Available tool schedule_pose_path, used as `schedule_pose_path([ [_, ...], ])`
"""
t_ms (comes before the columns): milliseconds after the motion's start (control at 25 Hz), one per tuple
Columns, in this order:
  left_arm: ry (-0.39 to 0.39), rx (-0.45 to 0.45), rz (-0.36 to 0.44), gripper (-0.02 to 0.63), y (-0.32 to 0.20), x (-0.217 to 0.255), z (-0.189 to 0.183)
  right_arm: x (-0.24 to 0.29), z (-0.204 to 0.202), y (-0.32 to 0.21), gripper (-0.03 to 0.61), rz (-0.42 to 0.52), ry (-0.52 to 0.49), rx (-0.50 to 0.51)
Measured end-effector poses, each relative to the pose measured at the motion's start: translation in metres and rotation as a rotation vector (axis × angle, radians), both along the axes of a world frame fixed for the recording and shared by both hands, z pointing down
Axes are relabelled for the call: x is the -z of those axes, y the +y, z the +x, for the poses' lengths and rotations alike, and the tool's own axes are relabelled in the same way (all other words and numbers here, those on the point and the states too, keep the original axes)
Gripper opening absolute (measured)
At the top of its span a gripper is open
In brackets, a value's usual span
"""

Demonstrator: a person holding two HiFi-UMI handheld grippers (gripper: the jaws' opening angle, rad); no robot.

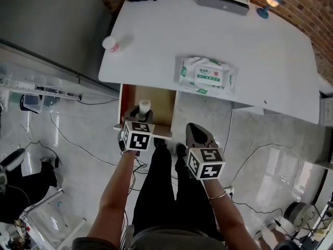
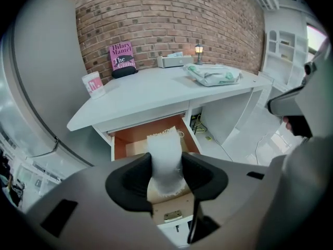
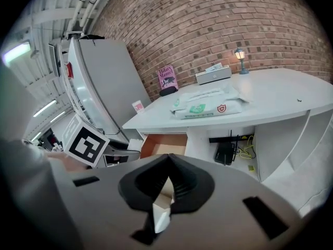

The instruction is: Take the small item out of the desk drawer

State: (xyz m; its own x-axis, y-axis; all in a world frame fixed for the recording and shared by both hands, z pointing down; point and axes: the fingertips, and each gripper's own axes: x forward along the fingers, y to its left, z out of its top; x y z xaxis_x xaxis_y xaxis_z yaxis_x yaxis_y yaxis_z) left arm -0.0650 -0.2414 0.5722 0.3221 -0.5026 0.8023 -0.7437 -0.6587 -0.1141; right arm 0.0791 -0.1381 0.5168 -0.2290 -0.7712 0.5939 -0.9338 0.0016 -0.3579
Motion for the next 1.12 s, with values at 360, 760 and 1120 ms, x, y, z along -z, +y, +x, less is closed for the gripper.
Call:
schedule_pose_path([
  [360,0.059,0.064,0.02,0.19,0.023,0.033,-0.008,0.026,-0.001,0.001,0.006,0.045,0.02,0.04],
  [760,0.14,0.141,0.038,0.19,0.043,0.061,-0.016,0.051,-0.011,-0.003,0.006,0.093,0.029,0.092],
  [1120,0.198,0.195,0.084,0.19,0.054,0.087,-0.024,0.062,-0.017,0.002,0.006,0.109,0.03,0.159],
])
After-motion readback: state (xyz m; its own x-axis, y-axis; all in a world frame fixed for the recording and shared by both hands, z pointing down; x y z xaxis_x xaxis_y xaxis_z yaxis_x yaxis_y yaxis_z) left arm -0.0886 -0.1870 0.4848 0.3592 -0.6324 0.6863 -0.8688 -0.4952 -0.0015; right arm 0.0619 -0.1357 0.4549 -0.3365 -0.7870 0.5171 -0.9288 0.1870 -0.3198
